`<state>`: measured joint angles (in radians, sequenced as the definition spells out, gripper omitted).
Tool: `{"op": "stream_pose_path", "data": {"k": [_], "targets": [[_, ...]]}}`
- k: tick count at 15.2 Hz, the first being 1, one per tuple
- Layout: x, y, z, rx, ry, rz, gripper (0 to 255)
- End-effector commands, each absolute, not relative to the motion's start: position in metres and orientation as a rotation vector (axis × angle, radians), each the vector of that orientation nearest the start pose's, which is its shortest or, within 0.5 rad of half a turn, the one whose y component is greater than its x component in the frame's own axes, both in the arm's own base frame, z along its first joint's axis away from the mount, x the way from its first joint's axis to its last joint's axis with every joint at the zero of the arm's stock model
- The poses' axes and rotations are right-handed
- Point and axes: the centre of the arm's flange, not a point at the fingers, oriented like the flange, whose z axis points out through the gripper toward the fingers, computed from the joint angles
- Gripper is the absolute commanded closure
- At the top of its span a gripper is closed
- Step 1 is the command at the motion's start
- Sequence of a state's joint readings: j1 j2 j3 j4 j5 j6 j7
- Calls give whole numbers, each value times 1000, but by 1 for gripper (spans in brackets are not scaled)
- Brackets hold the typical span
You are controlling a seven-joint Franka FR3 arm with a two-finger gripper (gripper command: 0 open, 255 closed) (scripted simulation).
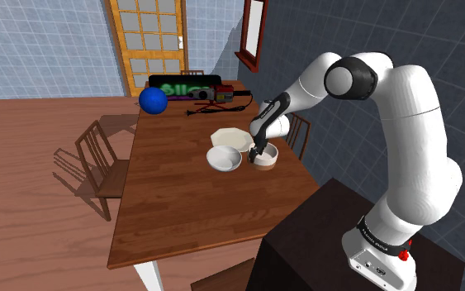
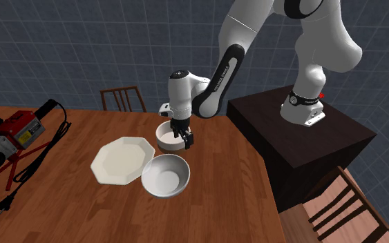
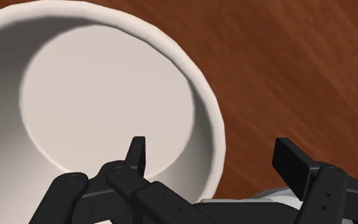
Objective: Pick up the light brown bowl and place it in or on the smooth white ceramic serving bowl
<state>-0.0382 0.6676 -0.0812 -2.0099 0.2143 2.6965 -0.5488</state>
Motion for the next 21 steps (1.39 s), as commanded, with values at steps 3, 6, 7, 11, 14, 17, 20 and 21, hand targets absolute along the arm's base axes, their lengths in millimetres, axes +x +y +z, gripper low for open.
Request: {"op": "stream_pose_path", "data": {"k": [3, 6, 7, 11, 14, 17, 20, 21], "targets": [[591, -78, 120, -3082, -395, -59, 255], [591, -78, 120, -3082, -395, -59, 255], [591, -78, 120, -3082, -395, -59, 255], [591, -79, 120, -3082, -395, -59, 255], [591, -78, 130, -3082, -395, -59, 255], [591, -78, 146, -3082, -395, -59, 255], [591, -78, 162, -3082, -395, -59, 255], [591, -78, 167, -3082, -395, -59, 255]]}}
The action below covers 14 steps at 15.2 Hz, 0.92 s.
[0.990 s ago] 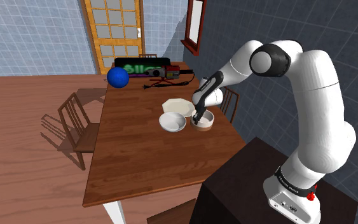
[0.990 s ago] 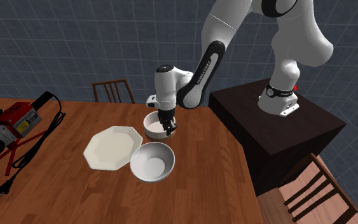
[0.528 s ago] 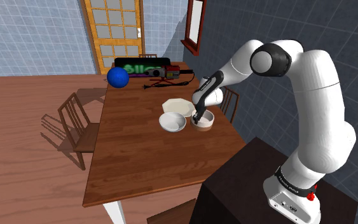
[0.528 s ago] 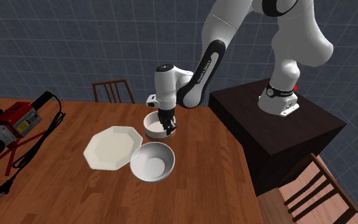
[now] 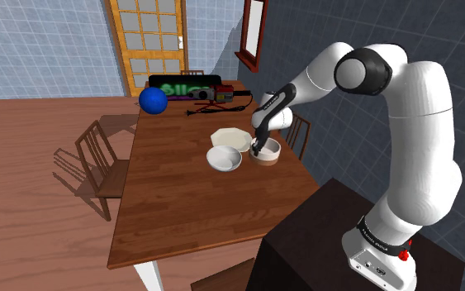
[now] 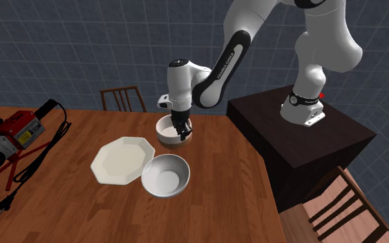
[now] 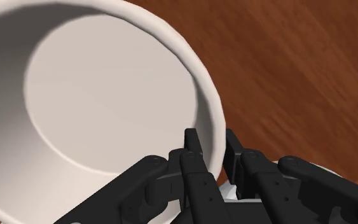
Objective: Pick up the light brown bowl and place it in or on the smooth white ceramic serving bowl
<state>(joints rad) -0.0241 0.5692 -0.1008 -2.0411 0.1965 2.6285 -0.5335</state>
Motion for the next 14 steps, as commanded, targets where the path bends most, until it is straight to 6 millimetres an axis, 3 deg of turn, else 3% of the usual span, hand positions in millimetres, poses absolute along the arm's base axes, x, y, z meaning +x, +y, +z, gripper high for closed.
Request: {"op": "stream_pose_path", "data": {"k": [1, 14], "targets": [[591, -78, 172, -3082, -395, -59, 255], [591, -78, 241, -3082, -395, -59, 255]]}}
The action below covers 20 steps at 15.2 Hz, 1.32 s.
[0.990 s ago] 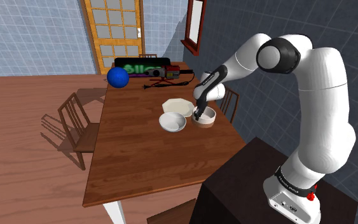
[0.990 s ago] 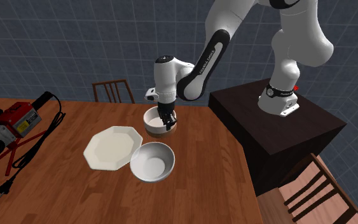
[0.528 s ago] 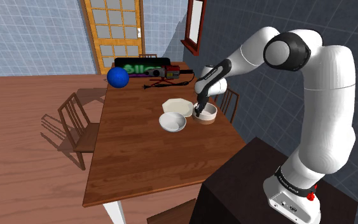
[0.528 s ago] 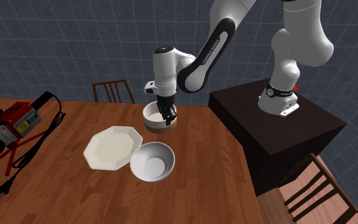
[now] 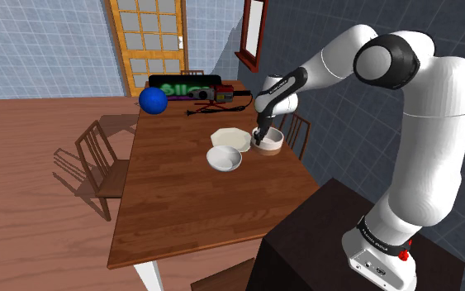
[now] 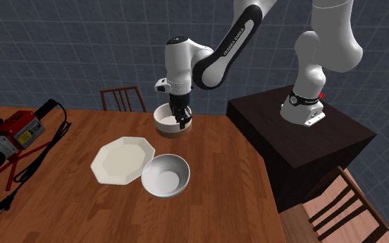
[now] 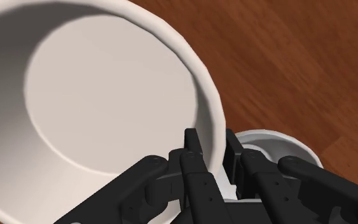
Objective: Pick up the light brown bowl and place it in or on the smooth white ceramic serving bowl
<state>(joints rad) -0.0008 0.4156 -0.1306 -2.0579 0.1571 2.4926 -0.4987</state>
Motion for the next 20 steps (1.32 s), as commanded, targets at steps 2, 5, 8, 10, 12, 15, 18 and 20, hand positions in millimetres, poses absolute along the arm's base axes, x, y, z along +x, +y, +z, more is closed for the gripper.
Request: {"op": "stream_pose_path", "data": {"k": [2, 5, 8, 10, 12, 15, 18, 20], "targets": [[591, -78, 251, -3082, -395, -59, 255], [591, -78, 262, -3082, -395, -59, 255], [607, -43, 268, -3082, -395, -59, 255], [618, -19, 271, -3082, -395, -59, 255], [629, 5, 275, -3082, -395, -59, 255], [645, 41, 281, -3082, -395, -59, 255], [661, 76, 286, -3082, -395, -59, 255], [672, 100, 290, -3082, -395, -59, 255]]}}
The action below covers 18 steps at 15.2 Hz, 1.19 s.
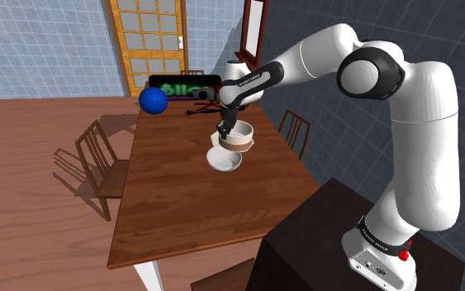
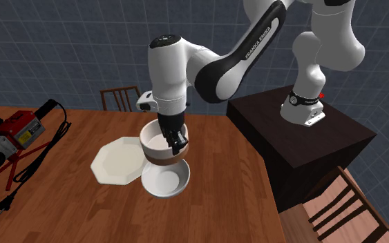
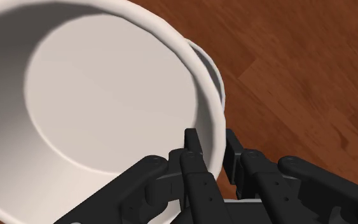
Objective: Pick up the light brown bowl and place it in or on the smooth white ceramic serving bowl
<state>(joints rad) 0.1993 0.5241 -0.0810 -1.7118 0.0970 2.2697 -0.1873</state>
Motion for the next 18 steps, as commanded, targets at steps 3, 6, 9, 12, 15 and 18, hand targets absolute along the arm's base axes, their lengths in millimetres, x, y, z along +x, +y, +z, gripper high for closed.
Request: {"op": "stream_pose_path", "data": {"k": [3, 6, 9, 12, 15, 18], "targets": [[686, 131, 290, -3082, -395, -59, 255], [686, 131, 274, -3082, -395, -59, 255], [686, 131, 258, -3082, -395, -59, 255], [686, 131, 242, -3082, -395, -59, 255], [686, 131, 226, -3082, -395, -59, 255], [686, 131, 211, -3082, -395, -59, 255]]}}
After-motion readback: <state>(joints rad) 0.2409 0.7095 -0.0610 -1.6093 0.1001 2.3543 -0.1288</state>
